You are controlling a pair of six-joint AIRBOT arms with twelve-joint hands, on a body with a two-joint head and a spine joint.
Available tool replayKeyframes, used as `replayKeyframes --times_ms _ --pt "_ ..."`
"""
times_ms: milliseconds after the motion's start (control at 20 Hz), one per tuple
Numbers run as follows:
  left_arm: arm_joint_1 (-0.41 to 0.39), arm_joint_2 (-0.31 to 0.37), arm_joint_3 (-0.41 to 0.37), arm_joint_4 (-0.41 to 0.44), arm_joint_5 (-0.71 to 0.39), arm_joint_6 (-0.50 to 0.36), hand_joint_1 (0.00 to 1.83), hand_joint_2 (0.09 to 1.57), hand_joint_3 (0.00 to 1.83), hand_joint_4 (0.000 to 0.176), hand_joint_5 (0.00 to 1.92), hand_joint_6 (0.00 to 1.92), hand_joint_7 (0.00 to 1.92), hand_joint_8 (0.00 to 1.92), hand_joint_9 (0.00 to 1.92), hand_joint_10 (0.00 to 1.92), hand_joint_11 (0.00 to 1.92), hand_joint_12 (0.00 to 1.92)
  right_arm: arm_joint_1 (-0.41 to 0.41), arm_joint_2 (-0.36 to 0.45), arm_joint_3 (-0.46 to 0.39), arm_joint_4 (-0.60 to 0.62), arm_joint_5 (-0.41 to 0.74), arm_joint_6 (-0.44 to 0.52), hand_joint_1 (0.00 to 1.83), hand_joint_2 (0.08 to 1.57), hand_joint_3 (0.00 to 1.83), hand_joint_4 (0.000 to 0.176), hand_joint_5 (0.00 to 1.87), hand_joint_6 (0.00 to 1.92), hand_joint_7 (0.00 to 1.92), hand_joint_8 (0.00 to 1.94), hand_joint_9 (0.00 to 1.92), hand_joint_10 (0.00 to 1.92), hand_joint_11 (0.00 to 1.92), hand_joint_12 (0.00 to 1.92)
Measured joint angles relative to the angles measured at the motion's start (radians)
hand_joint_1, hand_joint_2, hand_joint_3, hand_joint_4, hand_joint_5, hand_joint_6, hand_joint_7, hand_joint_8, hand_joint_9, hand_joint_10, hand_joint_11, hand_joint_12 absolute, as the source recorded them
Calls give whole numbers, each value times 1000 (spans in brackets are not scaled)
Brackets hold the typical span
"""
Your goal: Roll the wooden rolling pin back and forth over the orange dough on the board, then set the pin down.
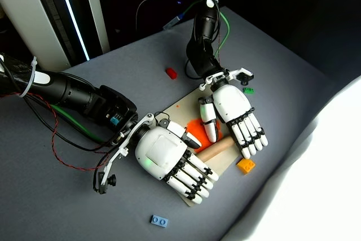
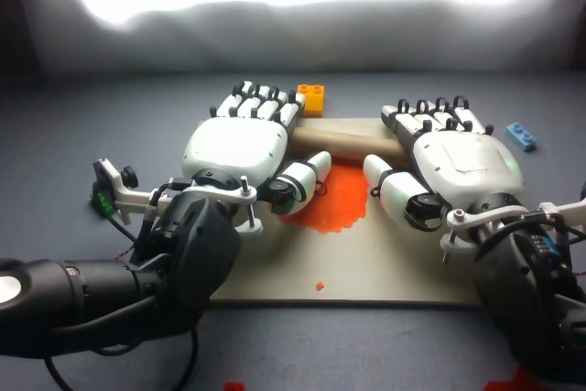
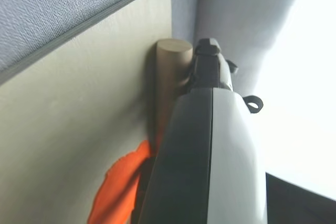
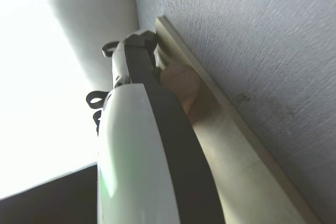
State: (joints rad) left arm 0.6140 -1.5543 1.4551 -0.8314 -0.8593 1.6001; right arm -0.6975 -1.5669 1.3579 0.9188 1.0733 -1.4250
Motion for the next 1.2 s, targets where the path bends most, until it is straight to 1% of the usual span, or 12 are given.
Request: replayKeyframes --times_ms 150,200,300,450,550,650,750,800,950,1000,1100,1200 --pt "2 1 -6 1 -1 0 0 1445 0 0 102 10 122 6 63 11 0 0 -1 0 -6 2 5 -1 0 1527 1 0 271 10 262 1 163 0 0 427" --pt "2 7 -12 1 1 1 0 1441 0 0 106 11 123 6 58 9 0 0 -4 0 -10 0 10 -1 0 1526 1 0 279 12 276 4 184 7 0 495" --pt "5 11 -14 3 6 0 0 1446 0 0 98 7 123 5 62 10 0 0 -6 0 -11 -5 13 -4 0 1518 0 0 239 1 232 1 163 1 0 395" --pt "6 13 -20 2 3 4 0 1463 8 0 105 9 121 3 55 6 0 0 -9 0 -19 -3 23 -6 0 1515 0 0 216 0 230 2 162 2 0 303" --pt "6 13 -23 2 0 9 0 1464 8 0 109 11 121 3 53 5 0 0 -12 0 -29 -4 30 -12 0 1516 0 0 216 0 229 2 162 2 0 292" --pt "6 20 -31 2 3 15 0 1455 3 0 109 10 123 3 65 10 0 0 -14 1 -37 -3 38 -17 0 1509 0 0 209 0 224 0 164 3 0 289" --pt "6 24 -36 2 3 19 0 1471 10 0 86 6 84 3 37 1 0 0 -19 1 -43 -5 45 -22 0 1523 1 0 268 19 262 7 201 14 0 426" --pt "6 25 -37 2 7 21 0 1475 12 0 80 3 80 1 21 0 0 0 -19 1 -48 -5 48 -27 0 1530 3 0 250 7 246 4 186 4 0 396" --pt "6 31 -49 -8 8 27 0 1477 12 0 100 11 96 7 45 11 0 0 -19 1 -56 -2 59 -31 0 1532 1 0 277 14 277 7 201 7 0 481" --pt "6 34 -53 -9 8 30 0 1479 12 0 121 19 116 14 58 16 18 9 -19 1 -60 -2 60 -32 0 1536 2 0 253 4 229 3 158 4 0 380" --pt "6 37 -56 -10 8 30 0 1480 12 0 137 23 131 17 72 20 24 13 -19 1 -60 -1 60 -33 0 1540 3 0 261 6 231 5 142 0 0 332" --pt "6 39 -58 -11 8 30 0 1480 10 0 92 3 84 0 35 3 2 1 -19 1 -62 3 60 -35 0 1552 6 0 263 4 242 5 148 2 0 361"
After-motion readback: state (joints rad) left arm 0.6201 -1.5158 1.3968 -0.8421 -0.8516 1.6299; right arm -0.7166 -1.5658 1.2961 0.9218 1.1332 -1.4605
